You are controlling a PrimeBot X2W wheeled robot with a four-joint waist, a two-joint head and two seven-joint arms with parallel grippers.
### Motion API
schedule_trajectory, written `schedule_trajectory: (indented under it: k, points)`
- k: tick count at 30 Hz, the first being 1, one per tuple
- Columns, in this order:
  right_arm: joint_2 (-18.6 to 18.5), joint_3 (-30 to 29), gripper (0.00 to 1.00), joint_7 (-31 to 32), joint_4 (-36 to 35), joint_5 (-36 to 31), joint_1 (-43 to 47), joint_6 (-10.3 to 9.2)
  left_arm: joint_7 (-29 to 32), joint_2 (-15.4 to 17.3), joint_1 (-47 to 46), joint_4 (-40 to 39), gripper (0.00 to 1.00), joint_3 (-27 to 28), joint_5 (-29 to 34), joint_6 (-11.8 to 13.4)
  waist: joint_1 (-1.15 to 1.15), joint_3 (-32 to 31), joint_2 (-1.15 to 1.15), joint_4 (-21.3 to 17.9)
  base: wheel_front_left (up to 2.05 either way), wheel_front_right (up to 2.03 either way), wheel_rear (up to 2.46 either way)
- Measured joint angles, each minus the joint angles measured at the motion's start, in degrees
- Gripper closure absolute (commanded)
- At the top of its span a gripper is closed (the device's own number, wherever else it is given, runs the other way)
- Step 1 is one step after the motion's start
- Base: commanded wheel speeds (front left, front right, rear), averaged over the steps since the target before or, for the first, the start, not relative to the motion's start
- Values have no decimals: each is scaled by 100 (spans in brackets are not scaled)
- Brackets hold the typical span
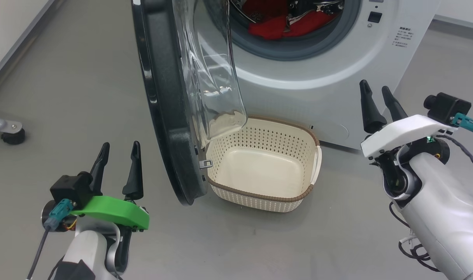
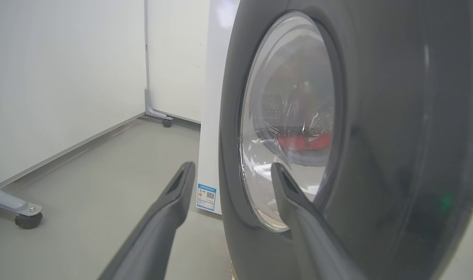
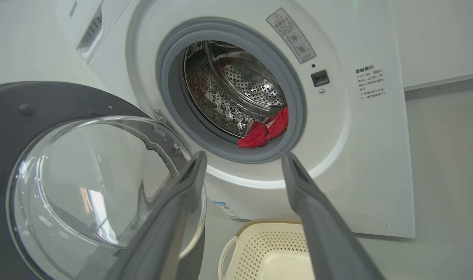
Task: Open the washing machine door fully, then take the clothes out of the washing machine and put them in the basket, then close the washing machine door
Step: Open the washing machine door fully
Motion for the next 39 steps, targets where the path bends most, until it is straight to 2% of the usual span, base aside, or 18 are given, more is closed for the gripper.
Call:
schedule_trajectory:
  k: [5,10,14,18,27,39]
  points:
    - [-135,132,0,77,29,-903,-5,-366,0,0,31,-8,0,46,1,-1,0,-12,0,-20,0,0,0]
    - [-205,-430,0,125,-349,-1886,-64,-817,0,1,51,-41,0,104,53,-1,0,-5,0,-49,0,0,0]
    - [-158,-509,0,125,-647,-2524,-4,-1104,0,1,52,-64,0,130,59,-1,0,6,0,-69,0,0,0]
    - [-31,-497,0,125,-848,-3015,282,-1162,0,1,52,-86,0,141,59,-1,0,20,0,-79,0,0,0]
    - [243,-622,0,125,-1029,-3668,1067,-1221,0,1,56,-126,0,159,59,-2,0,35,0,-74,0,0,0]
    - [432,-960,0,126,-1025,-4187,1531,-1262,0,1,83,-151,0,180,76,-2,0,7,0,-90,0,0,0]
